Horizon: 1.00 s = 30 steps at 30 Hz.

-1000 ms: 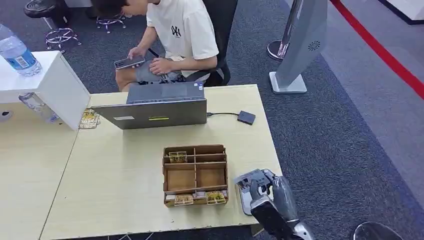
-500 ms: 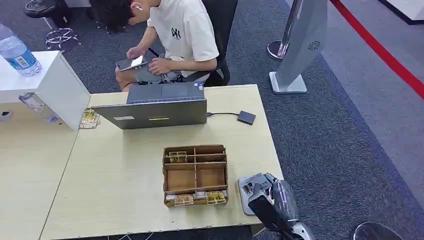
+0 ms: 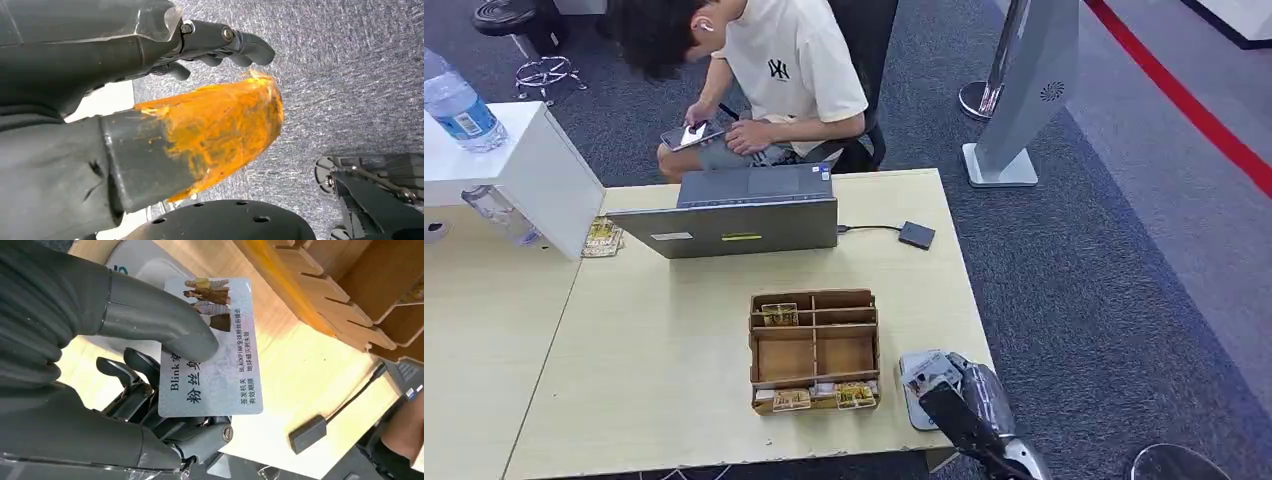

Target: Pass the card to the sensor for recognition and then transmit it.

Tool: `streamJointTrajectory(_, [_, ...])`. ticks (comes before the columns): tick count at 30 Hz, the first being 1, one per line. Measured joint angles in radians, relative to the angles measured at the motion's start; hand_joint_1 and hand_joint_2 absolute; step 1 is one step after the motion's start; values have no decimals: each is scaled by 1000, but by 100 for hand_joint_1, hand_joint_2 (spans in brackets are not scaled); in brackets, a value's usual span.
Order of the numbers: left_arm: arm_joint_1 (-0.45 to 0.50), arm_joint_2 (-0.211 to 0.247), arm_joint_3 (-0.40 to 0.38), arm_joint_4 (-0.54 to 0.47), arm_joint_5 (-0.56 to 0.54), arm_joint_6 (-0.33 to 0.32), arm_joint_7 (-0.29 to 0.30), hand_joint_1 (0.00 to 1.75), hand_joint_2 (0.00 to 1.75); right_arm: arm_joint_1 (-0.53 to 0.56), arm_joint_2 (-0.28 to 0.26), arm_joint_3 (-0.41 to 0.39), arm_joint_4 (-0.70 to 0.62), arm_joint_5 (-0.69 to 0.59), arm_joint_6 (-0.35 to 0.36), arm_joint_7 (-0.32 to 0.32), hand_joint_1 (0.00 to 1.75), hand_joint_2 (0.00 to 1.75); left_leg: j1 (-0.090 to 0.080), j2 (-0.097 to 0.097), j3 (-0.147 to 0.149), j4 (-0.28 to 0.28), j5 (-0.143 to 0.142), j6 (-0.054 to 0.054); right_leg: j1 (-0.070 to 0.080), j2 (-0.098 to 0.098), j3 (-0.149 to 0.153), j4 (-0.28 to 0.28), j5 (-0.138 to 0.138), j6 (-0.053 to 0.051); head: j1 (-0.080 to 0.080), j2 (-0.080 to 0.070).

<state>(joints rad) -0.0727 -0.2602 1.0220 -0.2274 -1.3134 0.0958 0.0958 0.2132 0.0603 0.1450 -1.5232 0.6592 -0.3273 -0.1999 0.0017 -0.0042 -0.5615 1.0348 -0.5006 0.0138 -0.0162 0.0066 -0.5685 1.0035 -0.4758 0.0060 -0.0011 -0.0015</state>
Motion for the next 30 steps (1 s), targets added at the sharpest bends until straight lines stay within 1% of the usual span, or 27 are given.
streamJointTrajectory(8, [0,0,1,0,0,-2,0,0,0,-3,0,-1,22,55,-8,20,175,175,0,0,0,0,0,0,0,0,0,0,0,0,0,0])
streamJointTrajectory(12, [0,0,3,0,0,-3,0,0,0,-5,0,-6,34,98,-29,36,175,175,0,0,0,0,0,0,0,0,0,0,0,0,0,0])
streamJointTrajectory(19, [0,0,7,0,0,-3,0,0,0,-11,0,-12,46,112,-36,40,175,175,0,0,0,0,0,0,0,0,0,0,0,0,0,0])
streamJointTrajectory(30, [0,0,7,0,-6,-6,3,0,0,-23,0,-14,69,241,-97,91,175,175,0,0,0,0,0,0,0,0,0,0,0,0,0,0])
